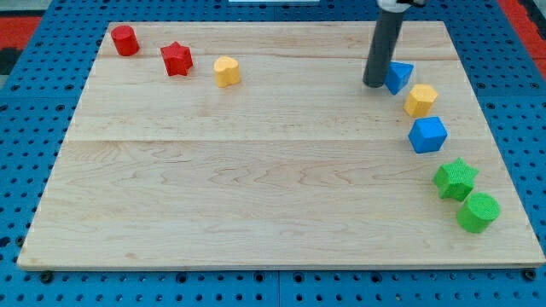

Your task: Push the yellow heart to the top right of the blue triangle

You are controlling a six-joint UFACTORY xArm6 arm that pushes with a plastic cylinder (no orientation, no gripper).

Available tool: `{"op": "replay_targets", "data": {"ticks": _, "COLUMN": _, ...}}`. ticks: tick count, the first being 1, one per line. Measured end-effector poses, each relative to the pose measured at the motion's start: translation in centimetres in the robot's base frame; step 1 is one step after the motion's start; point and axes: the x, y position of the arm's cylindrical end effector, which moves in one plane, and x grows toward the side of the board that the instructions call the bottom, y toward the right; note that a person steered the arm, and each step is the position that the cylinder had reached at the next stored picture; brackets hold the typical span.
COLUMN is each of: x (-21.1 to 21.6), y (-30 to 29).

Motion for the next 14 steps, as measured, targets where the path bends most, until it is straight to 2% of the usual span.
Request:
{"op": "replay_targets", "data": {"ticks": 1, "x": 6.0, "y": -11.6}}
{"op": "replay_targets", "data": {"ticks": 2, "x": 4.4, "y": -23.6}}
{"op": "replay_targets", "data": {"ticks": 3, "x": -0.7, "y": -21.7}}
{"op": "replay_targets", "data": {"ticks": 4, "x": -3.7, "y": -21.0}}
{"op": "replay_targets", "data": {"ticks": 5, "x": -5.6, "y": -22.7}}
{"op": "replay_targets", "data": {"ticks": 7, "x": -10.1, "y": -6.0}}
{"op": "replay_targets", "data": {"ticks": 8, "x": -10.2, "y": 1.2}}
{"op": "replay_targets", "data": {"ticks": 9, "x": -10.8, "y": -8.2}}
{"op": "replay_targets", "data": {"ticks": 10, "x": -9.1, "y": -9.7}}
{"op": "replay_targets", "data": {"ticks": 11, "x": -5.5, "y": -4.7}}
{"op": "replay_targets", "data": {"ticks": 12, "x": -6.4, "y": 0.3}}
{"op": "replay_targets", "data": {"ticks": 14, "x": -8.6, "y": -0.1}}
